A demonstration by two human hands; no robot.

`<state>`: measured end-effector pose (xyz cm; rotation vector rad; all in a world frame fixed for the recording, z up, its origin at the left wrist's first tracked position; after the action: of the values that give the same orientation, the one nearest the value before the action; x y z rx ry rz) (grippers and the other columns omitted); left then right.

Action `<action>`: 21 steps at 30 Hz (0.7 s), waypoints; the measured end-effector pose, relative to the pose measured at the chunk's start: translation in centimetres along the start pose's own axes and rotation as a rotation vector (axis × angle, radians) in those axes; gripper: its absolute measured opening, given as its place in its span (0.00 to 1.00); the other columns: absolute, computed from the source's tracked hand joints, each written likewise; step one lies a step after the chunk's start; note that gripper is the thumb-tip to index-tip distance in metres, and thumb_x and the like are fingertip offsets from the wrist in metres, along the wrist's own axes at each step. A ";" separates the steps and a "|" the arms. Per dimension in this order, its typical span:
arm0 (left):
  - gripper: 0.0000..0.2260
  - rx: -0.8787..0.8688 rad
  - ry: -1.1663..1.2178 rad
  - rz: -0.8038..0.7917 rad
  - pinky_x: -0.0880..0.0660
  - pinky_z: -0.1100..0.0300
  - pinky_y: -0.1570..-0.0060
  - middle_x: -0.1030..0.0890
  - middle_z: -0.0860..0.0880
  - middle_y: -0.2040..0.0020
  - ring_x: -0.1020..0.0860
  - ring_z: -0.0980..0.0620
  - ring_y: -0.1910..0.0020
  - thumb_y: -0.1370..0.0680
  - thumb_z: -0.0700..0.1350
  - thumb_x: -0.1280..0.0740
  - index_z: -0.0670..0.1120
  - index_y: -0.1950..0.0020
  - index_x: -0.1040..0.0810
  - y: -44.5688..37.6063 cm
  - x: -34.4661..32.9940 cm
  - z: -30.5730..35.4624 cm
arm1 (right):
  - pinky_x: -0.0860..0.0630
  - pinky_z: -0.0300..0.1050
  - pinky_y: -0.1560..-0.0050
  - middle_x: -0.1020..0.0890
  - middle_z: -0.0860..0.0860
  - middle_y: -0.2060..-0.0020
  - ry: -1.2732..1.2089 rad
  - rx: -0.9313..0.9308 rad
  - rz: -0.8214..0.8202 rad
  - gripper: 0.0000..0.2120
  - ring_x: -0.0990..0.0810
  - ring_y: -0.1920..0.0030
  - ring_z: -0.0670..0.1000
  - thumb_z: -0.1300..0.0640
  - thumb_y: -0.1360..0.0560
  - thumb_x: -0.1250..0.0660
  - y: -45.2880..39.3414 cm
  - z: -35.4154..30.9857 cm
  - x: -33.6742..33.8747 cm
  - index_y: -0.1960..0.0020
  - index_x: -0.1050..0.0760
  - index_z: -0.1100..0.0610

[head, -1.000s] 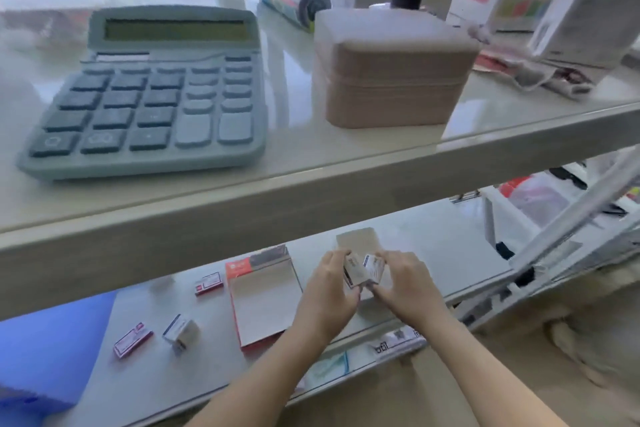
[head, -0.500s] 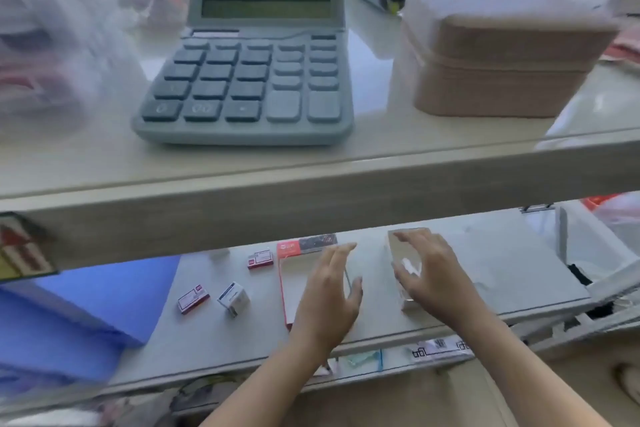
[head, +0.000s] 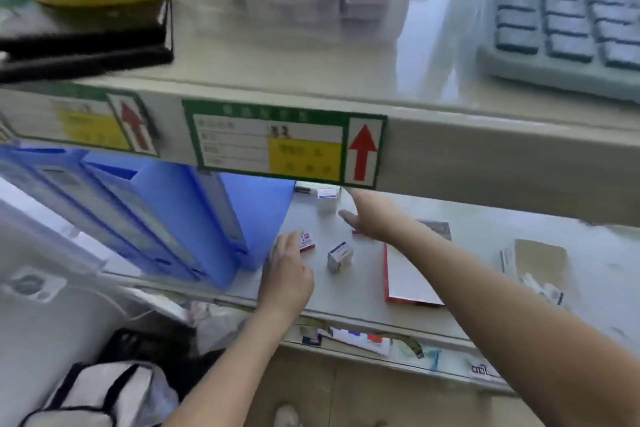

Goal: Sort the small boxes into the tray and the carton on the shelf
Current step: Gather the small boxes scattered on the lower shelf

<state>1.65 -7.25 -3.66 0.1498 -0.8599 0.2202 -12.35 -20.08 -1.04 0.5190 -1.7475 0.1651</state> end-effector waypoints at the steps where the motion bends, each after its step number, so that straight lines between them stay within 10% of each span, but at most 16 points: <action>1: 0.28 -0.040 0.034 -0.016 0.33 0.53 0.33 0.30 0.48 0.33 0.33 0.49 0.34 0.28 0.35 0.38 0.47 0.28 0.35 0.4 -0.1 0.7 | 0.27 0.51 0.45 0.20 0.58 0.41 0.020 -0.013 -0.033 0.21 0.22 0.44 0.60 0.46 0.21 0.40 -1.0 -0.6 -0.5 0.35 0.30 0.59; 8: 0.26 -0.177 0.059 -0.061 0.29 0.55 0.37 0.29 0.53 0.34 0.33 0.53 0.34 0.24 0.52 0.34 0.51 0.28 0.36 0.8 -1.7 3.9 | 0.23 0.50 0.60 0.18 0.61 0.55 -0.165 -0.165 -0.031 0.16 0.20 0.61 0.57 0.50 0.21 0.40 -3.0 -0.9 -2.6 0.46 0.25 0.63; 13: 0.13 -0.188 0.030 0.016 0.26 0.61 0.54 0.22 0.53 0.45 0.26 0.54 0.46 0.22 0.51 0.34 0.51 0.39 0.25 0.4 -1.6 4.3 | 0.36 0.34 0.60 0.39 0.46 0.68 -0.142 -0.047 -0.116 0.19 0.41 0.68 0.41 0.53 0.17 0.46 2.7 -1.7 0.6 0.67 0.41 0.51; 21: 0.10 -0.328 0.092 0.022 0.25 0.54 0.56 0.22 0.55 0.54 0.23 0.51 0.52 0.27 0.42 0.29 0.51 0.47 0.22 0.7 -2.4 10.7 | 0.27 0.43 0.58 0.22 0.43 0.63 -0.325 -0.278 0.657 0.08 0.24 0.62 0.50 0.45 0.29 0.36 17.8 13.9 9.3 0.59 0.28 0.49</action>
<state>-7.85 -9.21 1.43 -0.1746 -0.7955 0.1031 -33.73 -11.91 7.35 -0.2615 -2.1690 0.3049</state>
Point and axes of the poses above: each hand's wrist, its own y-axis away from the middle knuckle, its own x-axis out of the back of the hand, z = x × y, the point moved 9 cm from there along -y, towards the middle knuckle
